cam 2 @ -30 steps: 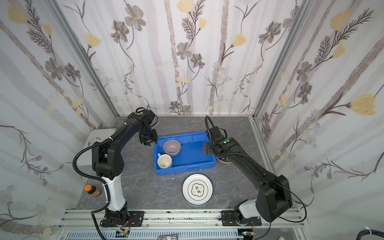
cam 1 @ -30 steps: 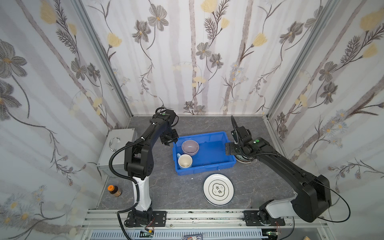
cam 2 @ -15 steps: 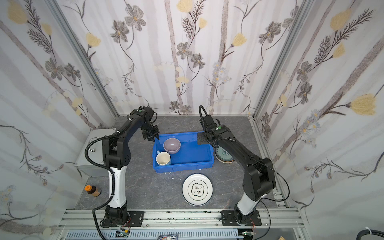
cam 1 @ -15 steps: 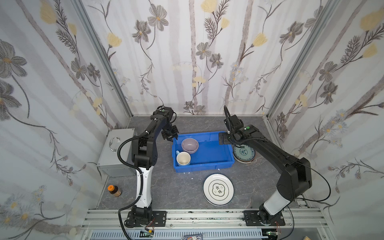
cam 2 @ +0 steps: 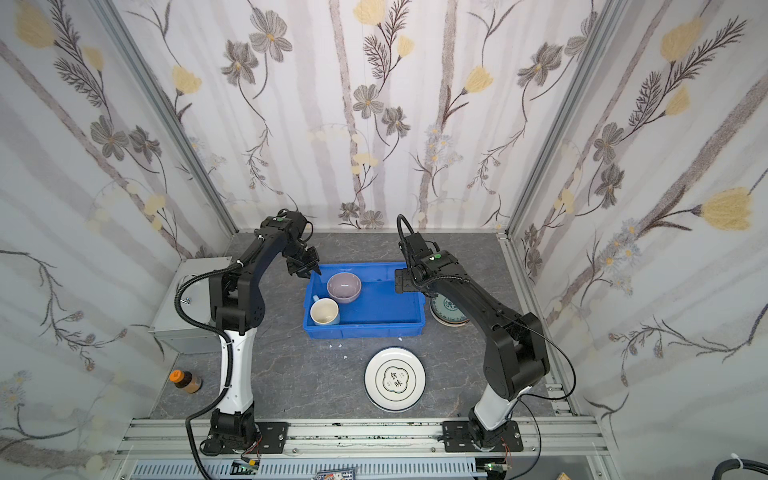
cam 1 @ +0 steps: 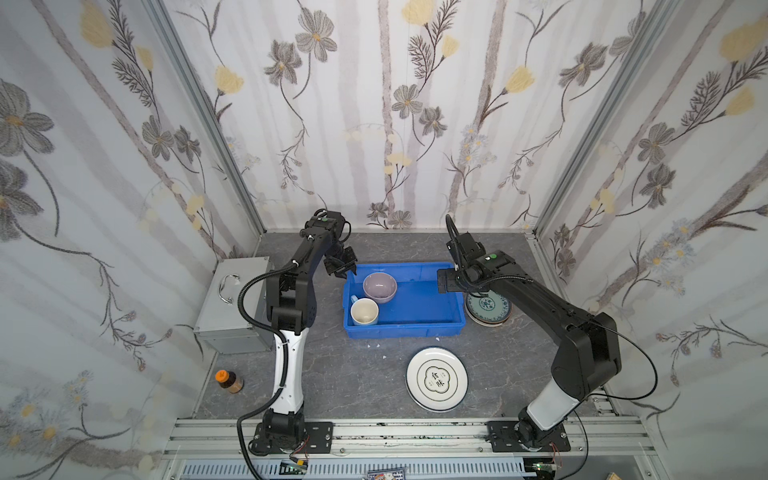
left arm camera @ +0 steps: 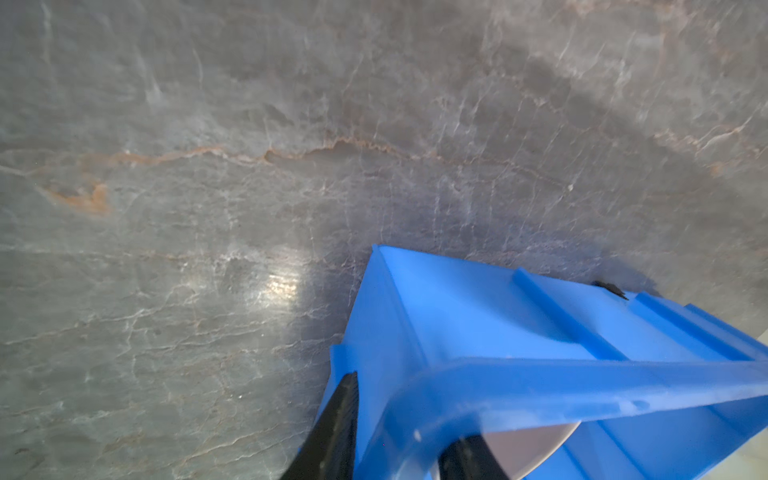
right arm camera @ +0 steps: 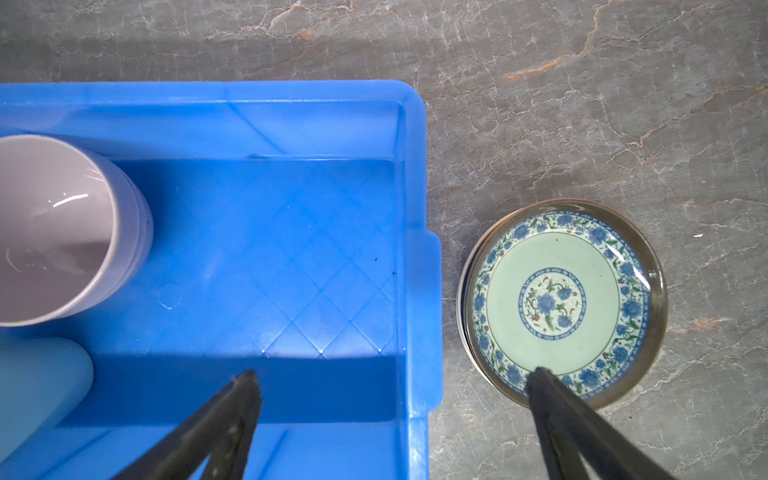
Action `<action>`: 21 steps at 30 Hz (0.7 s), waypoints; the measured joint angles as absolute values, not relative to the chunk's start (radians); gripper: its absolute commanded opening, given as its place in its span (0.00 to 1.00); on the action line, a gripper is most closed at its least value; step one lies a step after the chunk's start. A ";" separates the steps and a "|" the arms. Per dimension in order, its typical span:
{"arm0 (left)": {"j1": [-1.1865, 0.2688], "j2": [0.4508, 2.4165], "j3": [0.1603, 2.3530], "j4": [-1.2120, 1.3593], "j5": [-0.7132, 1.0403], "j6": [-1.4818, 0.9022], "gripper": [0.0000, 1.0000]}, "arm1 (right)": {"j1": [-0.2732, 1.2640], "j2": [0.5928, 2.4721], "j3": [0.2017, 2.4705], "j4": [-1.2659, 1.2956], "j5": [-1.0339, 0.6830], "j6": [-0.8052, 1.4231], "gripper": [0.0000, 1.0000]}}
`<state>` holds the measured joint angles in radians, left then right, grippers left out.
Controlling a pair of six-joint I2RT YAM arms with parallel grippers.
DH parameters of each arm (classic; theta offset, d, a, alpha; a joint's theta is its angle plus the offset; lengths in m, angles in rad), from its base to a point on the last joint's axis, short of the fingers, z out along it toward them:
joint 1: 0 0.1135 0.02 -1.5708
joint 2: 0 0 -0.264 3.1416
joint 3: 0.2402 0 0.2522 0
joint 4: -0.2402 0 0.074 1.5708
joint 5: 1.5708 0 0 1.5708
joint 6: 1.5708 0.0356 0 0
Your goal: Place the mixed dishes into the plastic bin
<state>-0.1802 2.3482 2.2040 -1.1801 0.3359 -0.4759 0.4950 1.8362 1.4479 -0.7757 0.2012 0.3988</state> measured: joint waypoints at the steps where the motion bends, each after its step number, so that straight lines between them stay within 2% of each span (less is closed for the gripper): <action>1: -0.180 2.363 2.230 -1.181 0.336 -0.479 0.32 | 0.493 1.840 1.451 -0.771 0.186 0.397 1.00; 7: -0.184 2.429 2.355 -1.200 0.337 -0.499 0.35 | 0.493 1.864 1.499 -0.749 0.151 0.357 1.00; 18: -0.225 2.302 2.335 -1.230 0.315 -0.512 0.37 | 0.491 1.906 1.559 -0.743 0.104 0.316 0.99; 21: -0.242 2.289 2.314 -1.228 0.315 -0.512 0.37 | 0.491 1.921 1.571 -0.736 0.084 0.307 0.94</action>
<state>-0.2424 2.2894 2.3138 -1.2278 0.3149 -0.5117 0.4908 1.9213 1.5707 -0.7364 0.0841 0.3073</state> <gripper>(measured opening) 0.374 0.976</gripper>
